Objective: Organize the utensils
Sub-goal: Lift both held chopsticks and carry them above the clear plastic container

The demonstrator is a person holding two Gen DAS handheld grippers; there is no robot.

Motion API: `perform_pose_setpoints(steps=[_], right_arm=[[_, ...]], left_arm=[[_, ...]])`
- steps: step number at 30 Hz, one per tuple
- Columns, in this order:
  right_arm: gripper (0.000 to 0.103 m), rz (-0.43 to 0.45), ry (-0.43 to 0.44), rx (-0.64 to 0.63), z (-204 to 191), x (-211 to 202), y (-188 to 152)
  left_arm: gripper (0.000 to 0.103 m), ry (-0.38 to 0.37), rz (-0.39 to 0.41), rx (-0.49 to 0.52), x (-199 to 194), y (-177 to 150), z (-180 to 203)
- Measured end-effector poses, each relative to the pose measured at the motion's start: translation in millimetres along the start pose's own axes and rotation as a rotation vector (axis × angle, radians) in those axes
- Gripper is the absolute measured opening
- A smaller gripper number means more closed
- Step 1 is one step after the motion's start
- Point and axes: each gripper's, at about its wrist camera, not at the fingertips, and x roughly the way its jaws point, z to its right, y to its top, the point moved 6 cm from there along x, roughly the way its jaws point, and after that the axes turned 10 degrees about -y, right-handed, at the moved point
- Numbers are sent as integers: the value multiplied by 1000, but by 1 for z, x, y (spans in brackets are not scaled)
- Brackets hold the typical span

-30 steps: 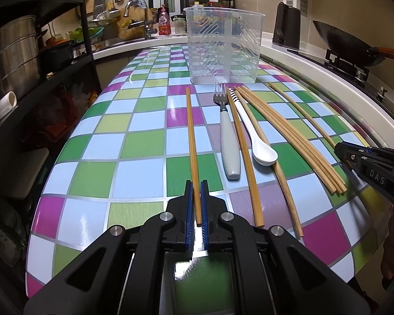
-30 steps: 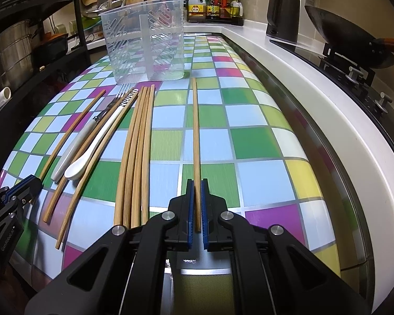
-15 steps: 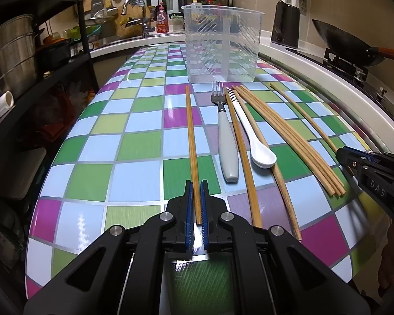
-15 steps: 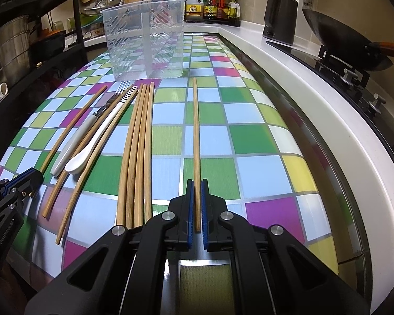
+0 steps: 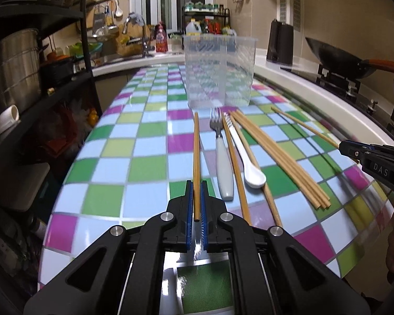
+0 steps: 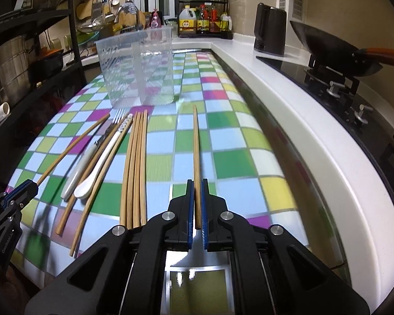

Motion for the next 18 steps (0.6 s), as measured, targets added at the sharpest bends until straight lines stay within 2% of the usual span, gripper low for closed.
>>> perform_pose_setpoints(steps=[18], right_arm=[[5, 167, -1, -1, 12, -42, 52]], left_arm=[[5, 25, 165, 81, -40, 49, 4]])
